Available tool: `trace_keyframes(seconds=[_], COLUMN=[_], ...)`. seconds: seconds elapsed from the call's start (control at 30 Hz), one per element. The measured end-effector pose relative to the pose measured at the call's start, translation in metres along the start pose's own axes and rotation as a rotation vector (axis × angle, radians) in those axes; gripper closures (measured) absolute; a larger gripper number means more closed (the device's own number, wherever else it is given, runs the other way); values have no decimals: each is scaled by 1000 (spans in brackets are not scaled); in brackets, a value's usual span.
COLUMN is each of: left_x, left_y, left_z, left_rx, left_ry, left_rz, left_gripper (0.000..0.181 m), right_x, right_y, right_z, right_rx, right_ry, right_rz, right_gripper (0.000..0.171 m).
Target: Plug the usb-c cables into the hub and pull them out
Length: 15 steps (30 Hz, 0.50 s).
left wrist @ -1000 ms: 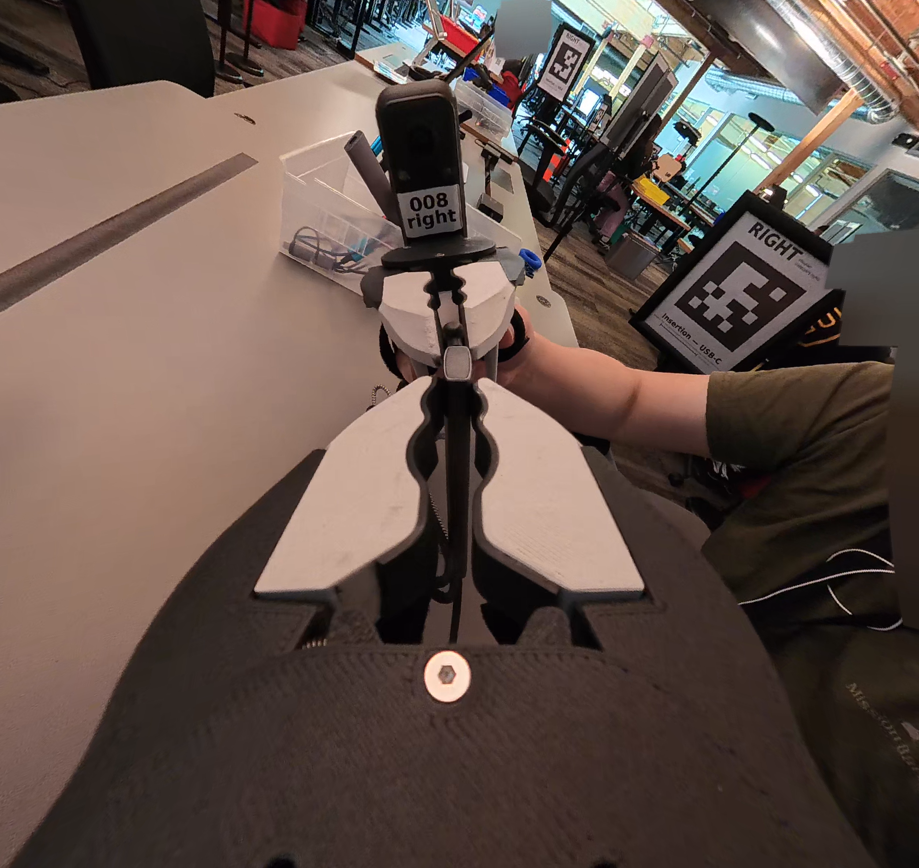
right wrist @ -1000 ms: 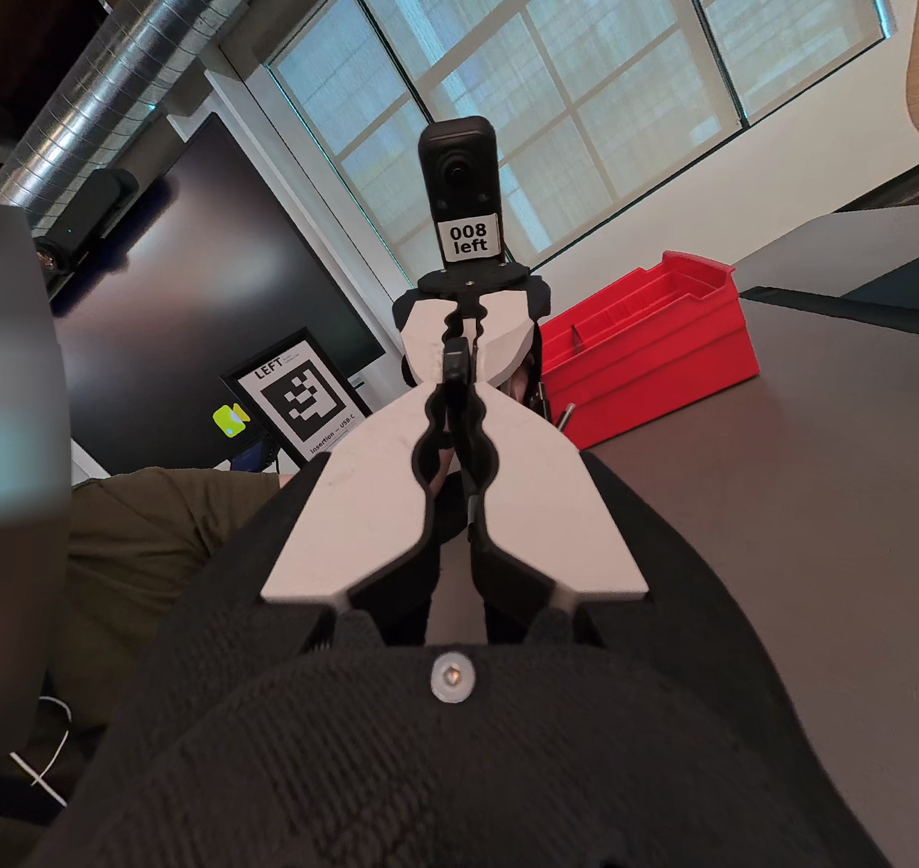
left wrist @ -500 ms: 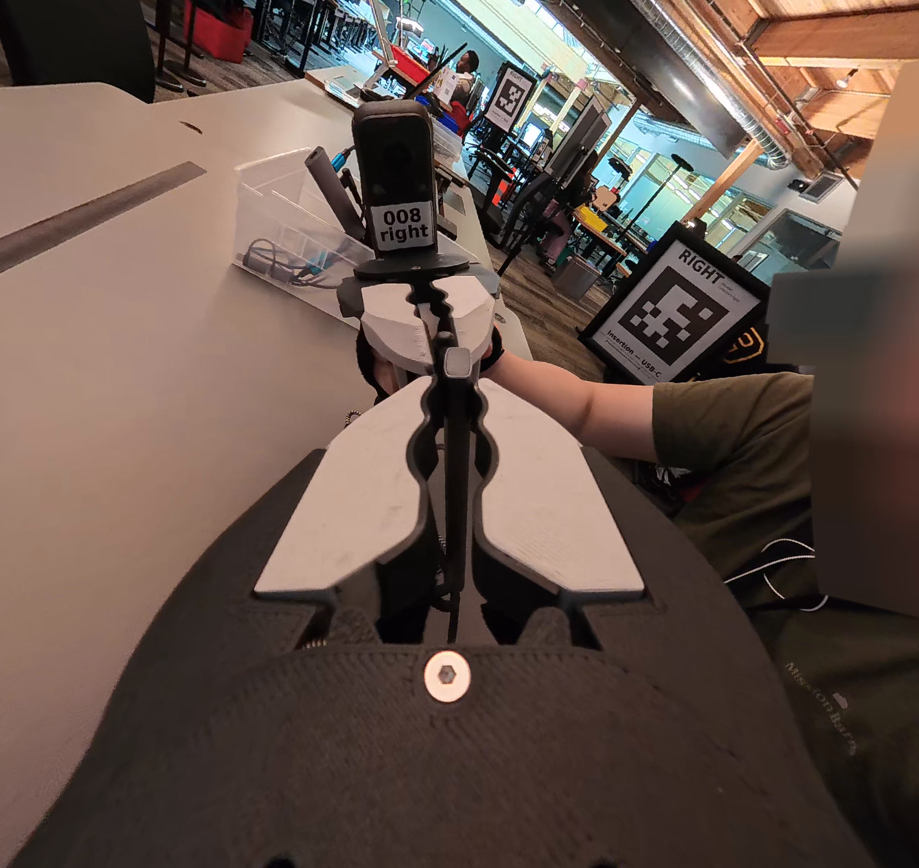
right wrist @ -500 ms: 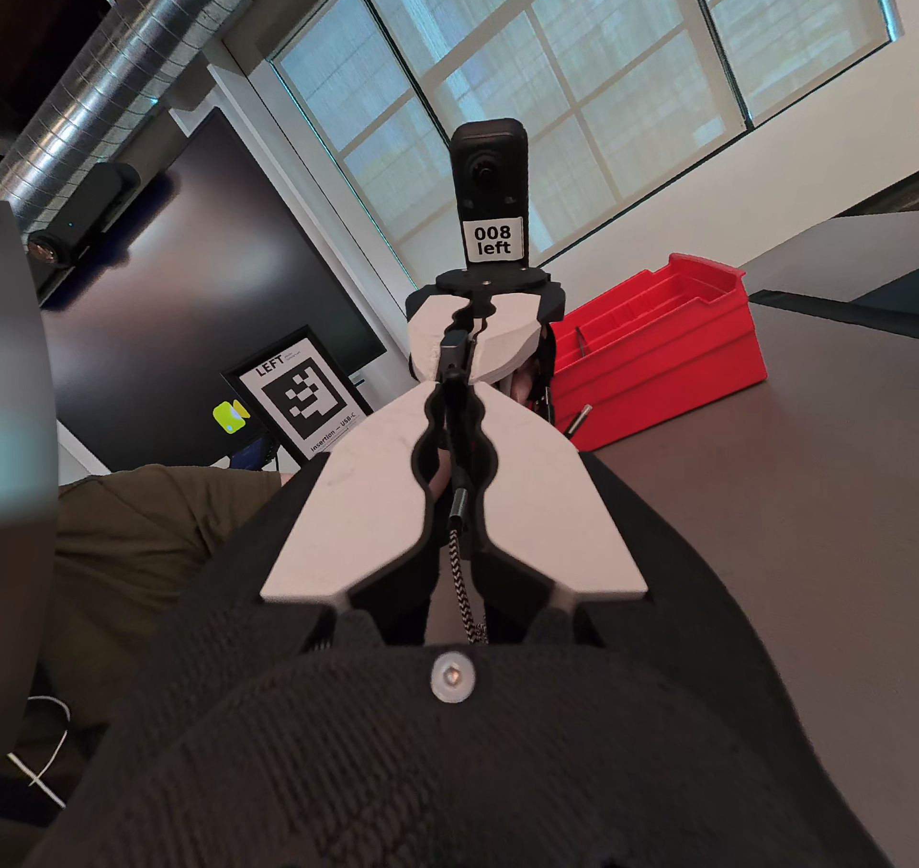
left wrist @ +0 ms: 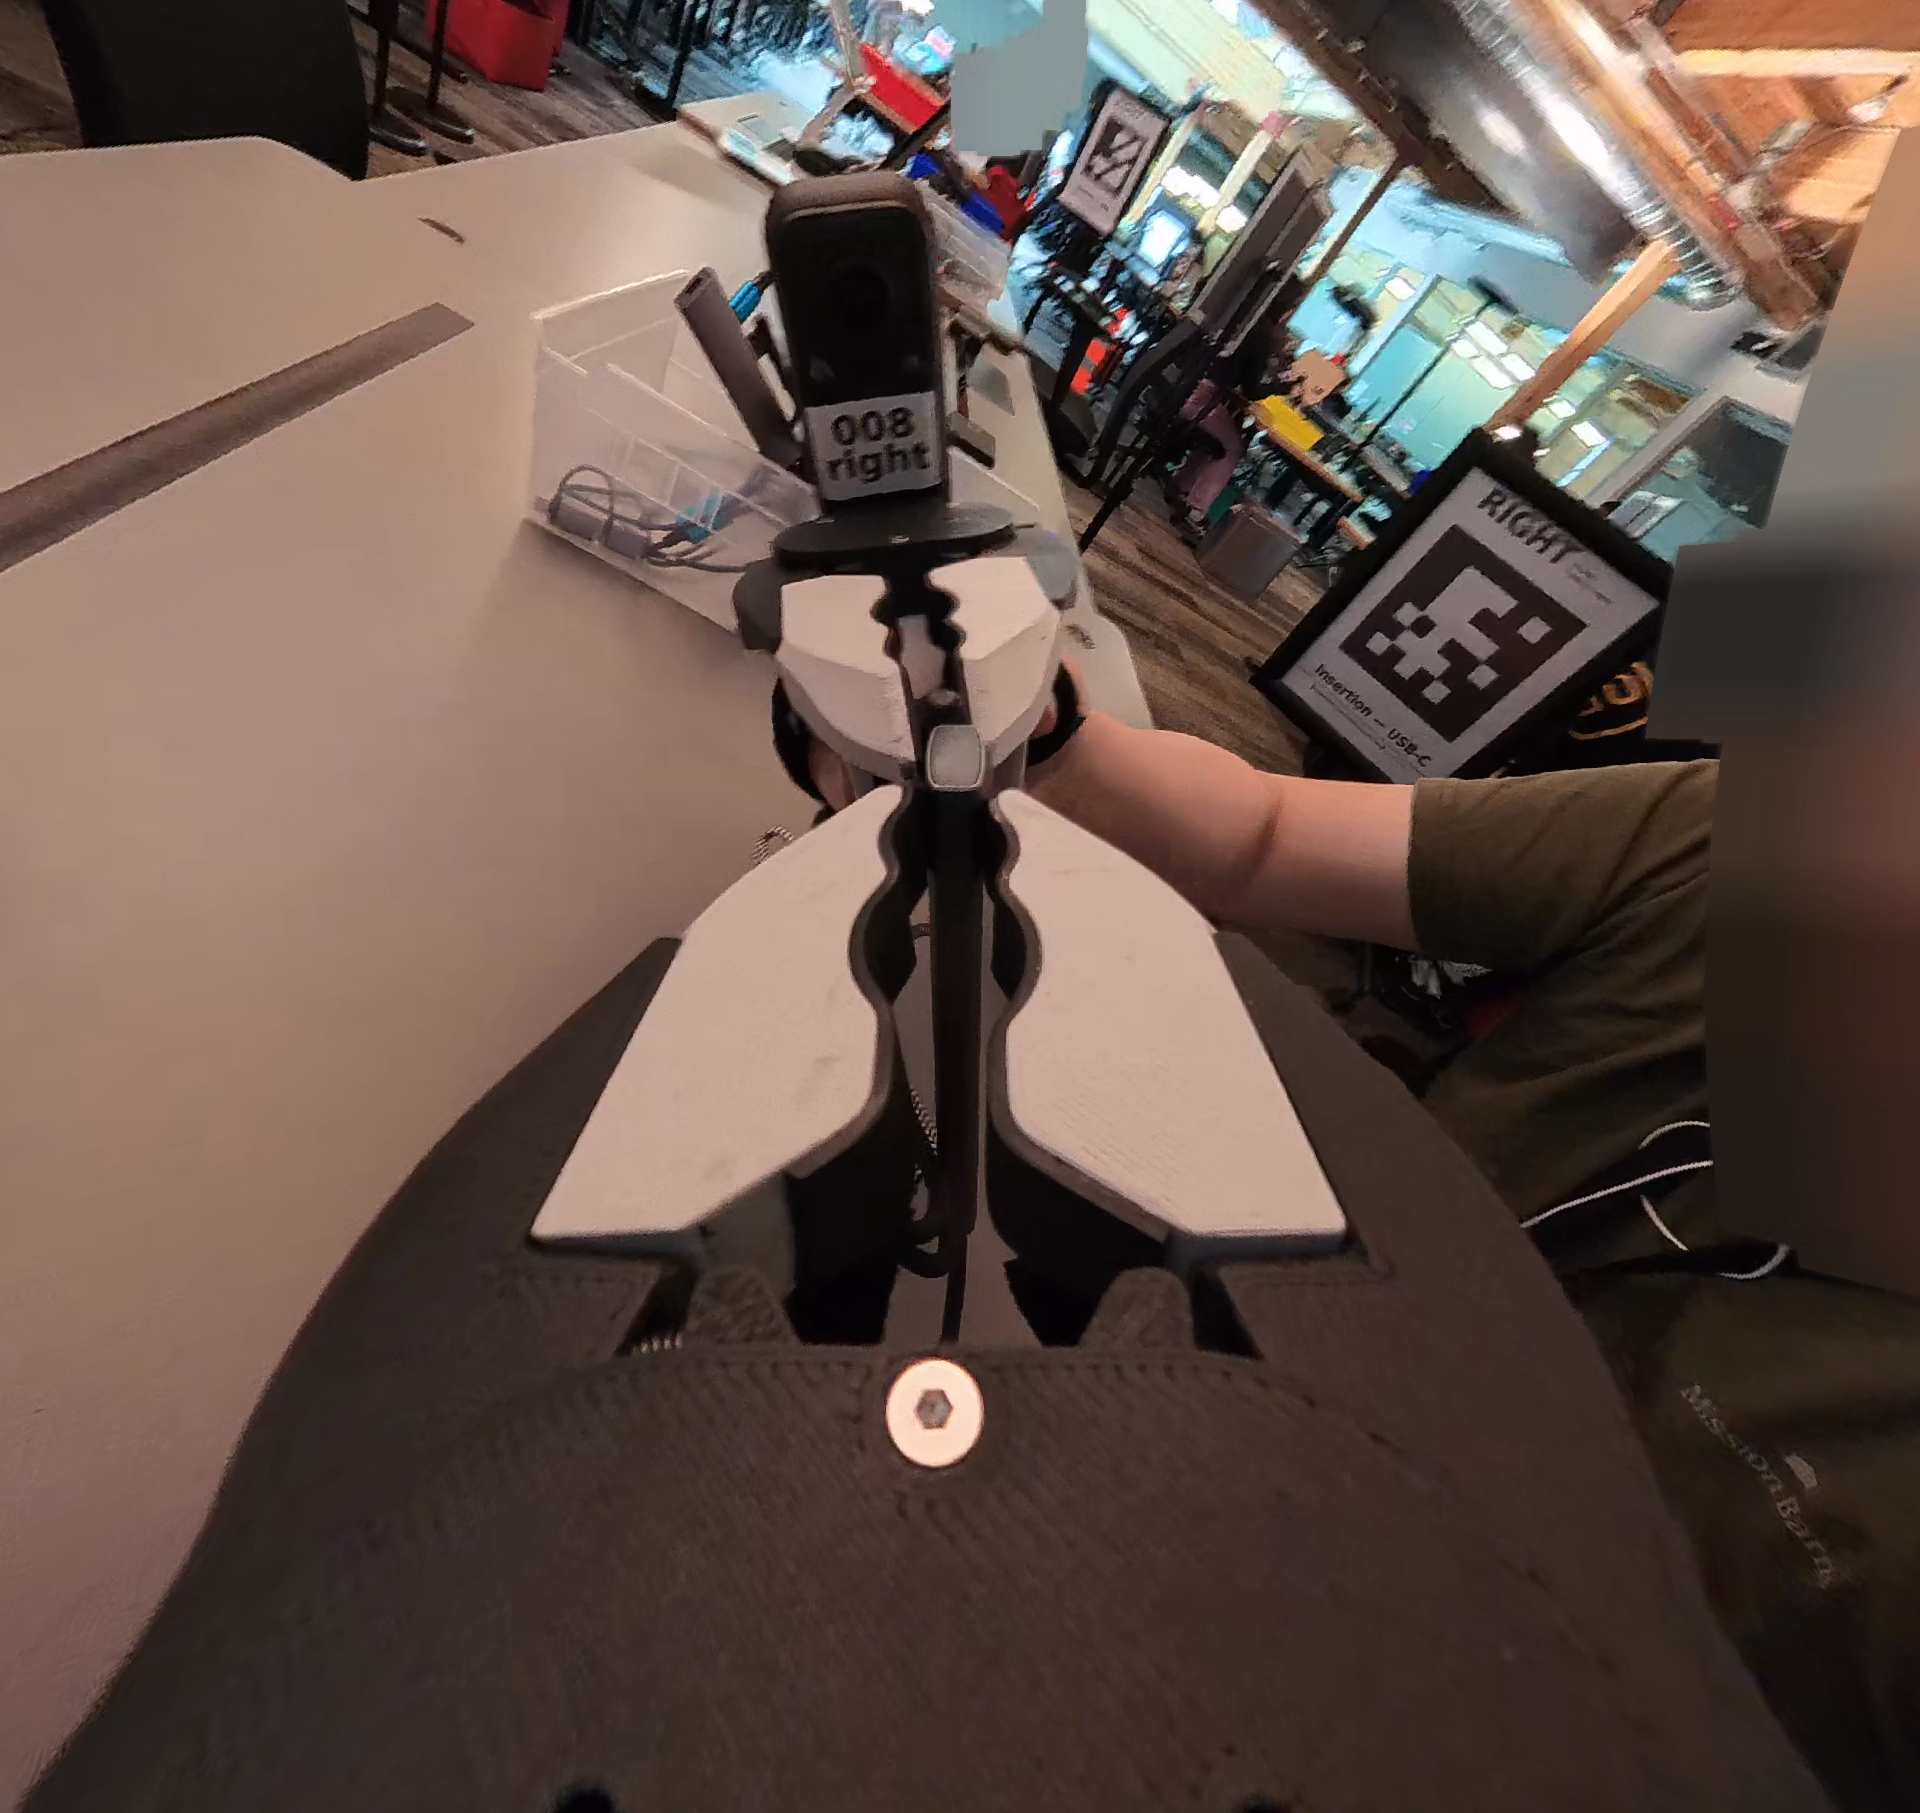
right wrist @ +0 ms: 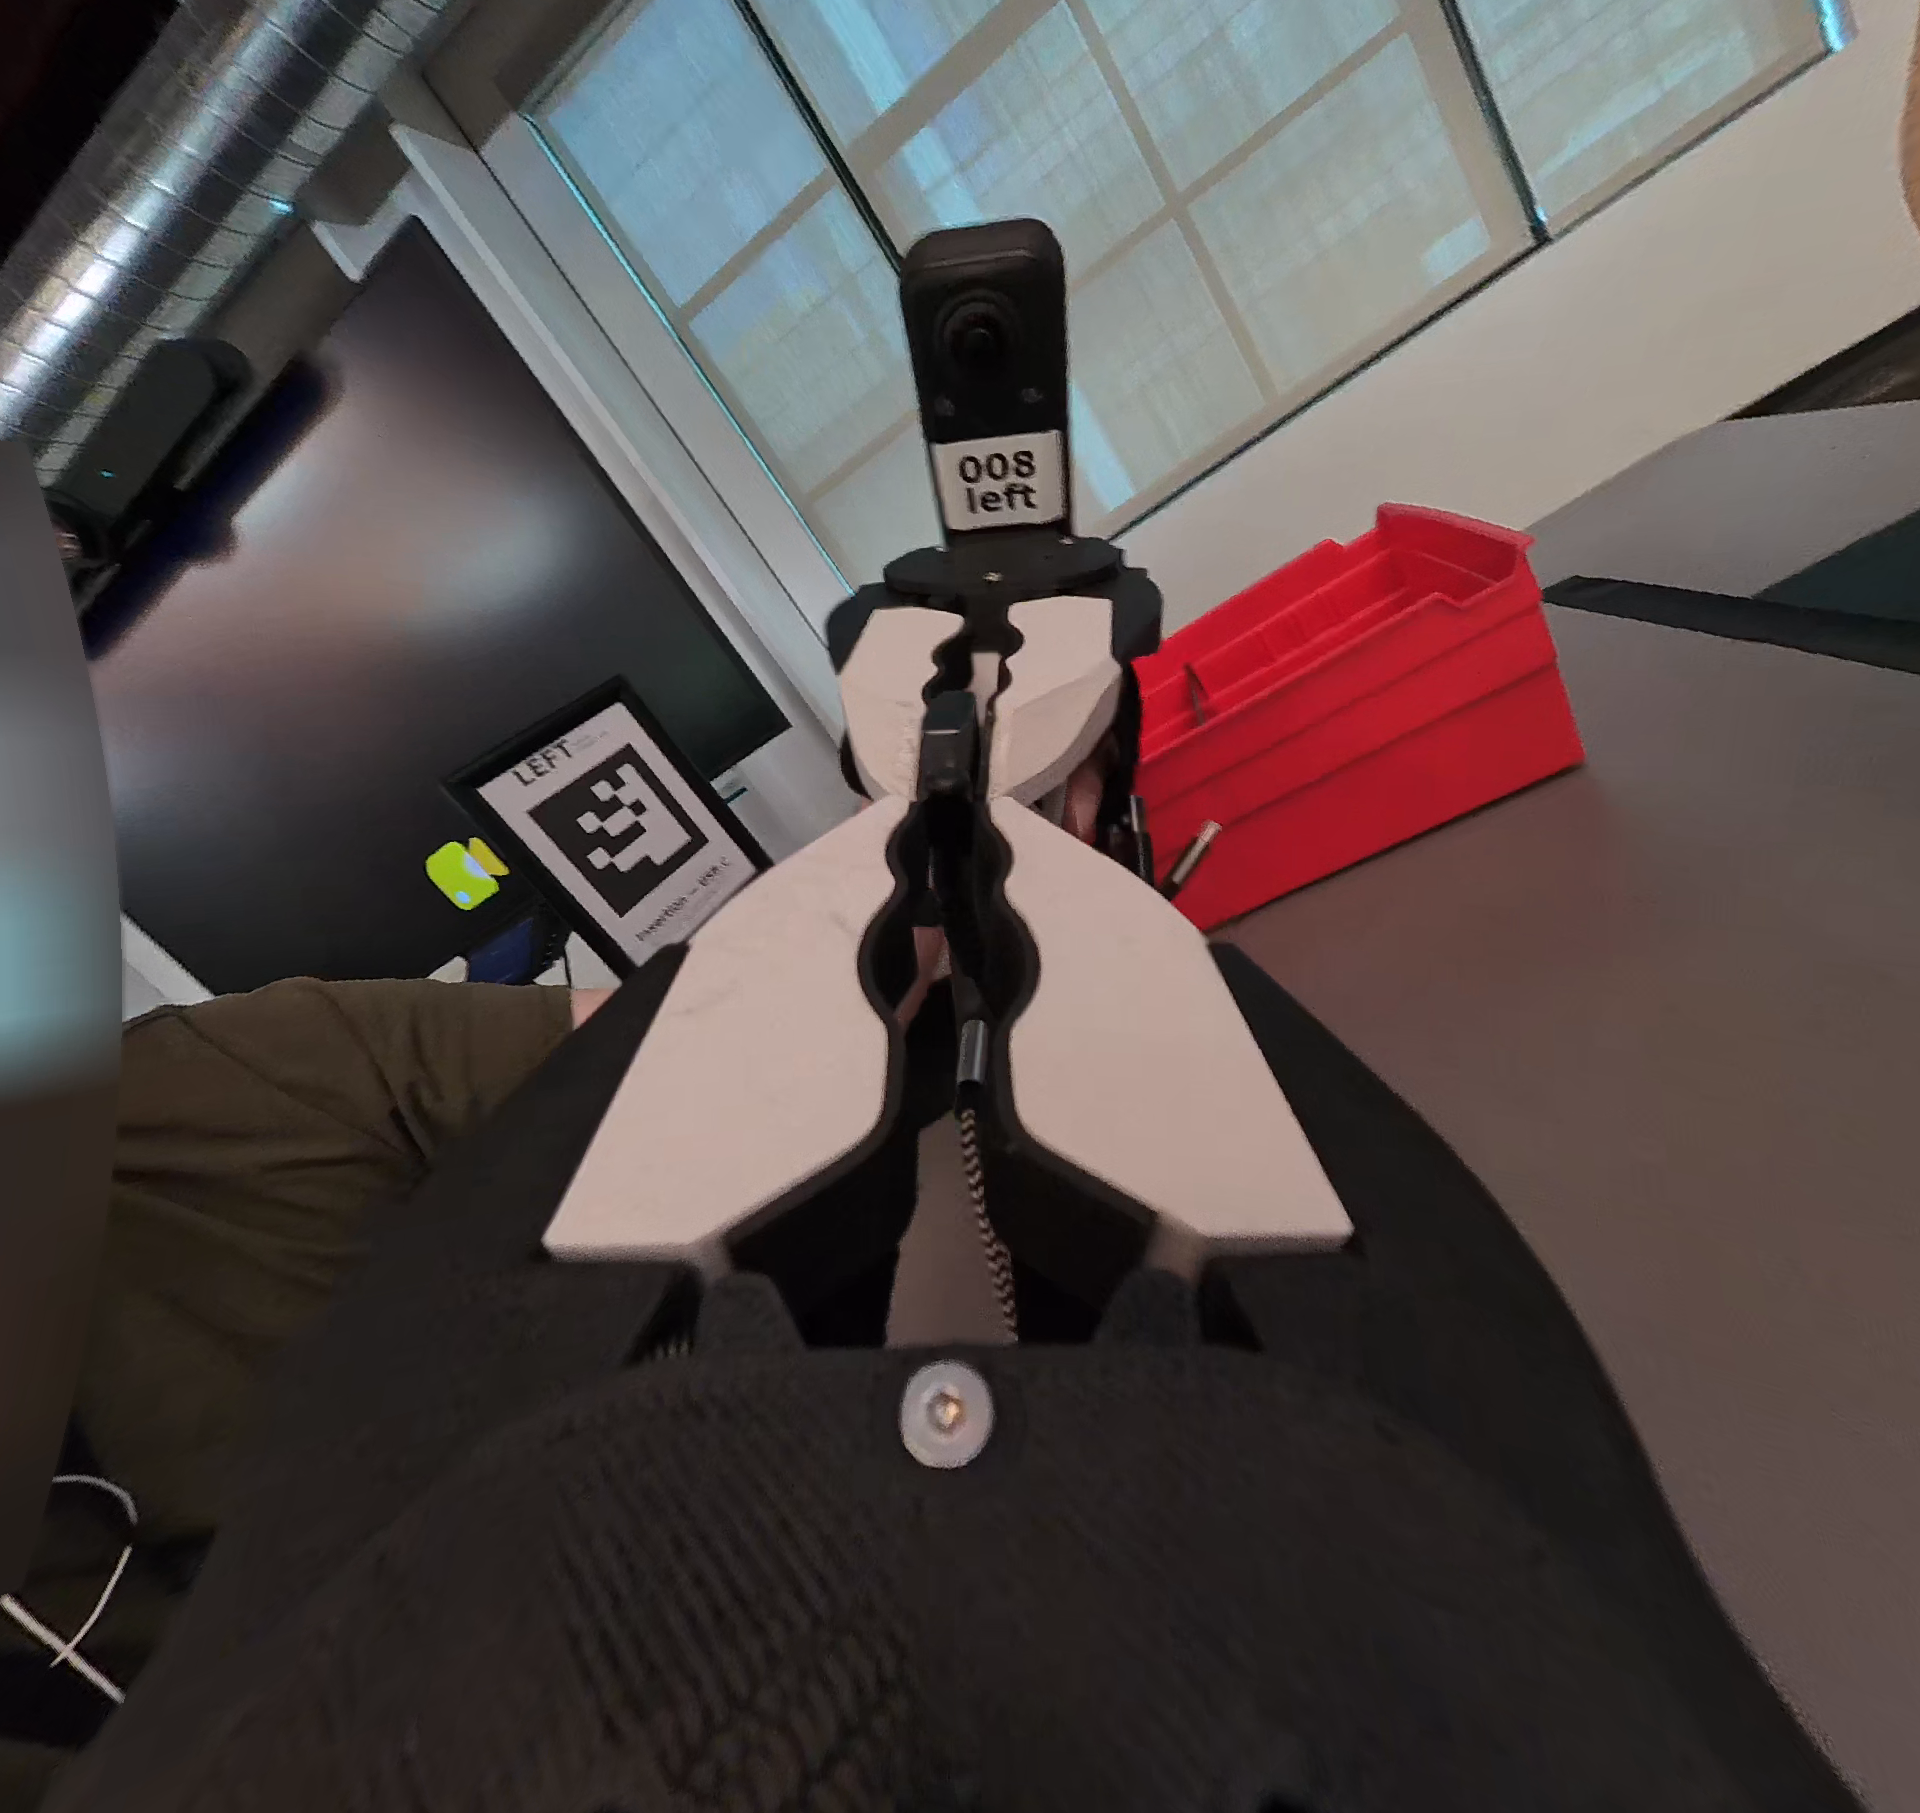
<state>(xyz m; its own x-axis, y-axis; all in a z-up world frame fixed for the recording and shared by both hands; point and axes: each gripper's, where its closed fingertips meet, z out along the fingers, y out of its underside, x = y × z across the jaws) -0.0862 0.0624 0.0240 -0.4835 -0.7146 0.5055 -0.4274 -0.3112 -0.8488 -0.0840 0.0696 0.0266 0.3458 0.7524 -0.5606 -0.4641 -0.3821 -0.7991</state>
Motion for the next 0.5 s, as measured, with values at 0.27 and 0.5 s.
trace_keyframes(seconds=[0.27,0.5], left_x=[-12,-13], left_y=[8,14], left_z=[2,4], left_rx=[-76,-120], left_ry=[-139,-156], left_rz=[14,34], left_gripper=[172,172], right_x=[11,11], right_y=[7,13], right_z=[0,1], right_rx=[-37,-72], right_ry=[75,43], right_rz=[13,38], right_gripper=[163,163])
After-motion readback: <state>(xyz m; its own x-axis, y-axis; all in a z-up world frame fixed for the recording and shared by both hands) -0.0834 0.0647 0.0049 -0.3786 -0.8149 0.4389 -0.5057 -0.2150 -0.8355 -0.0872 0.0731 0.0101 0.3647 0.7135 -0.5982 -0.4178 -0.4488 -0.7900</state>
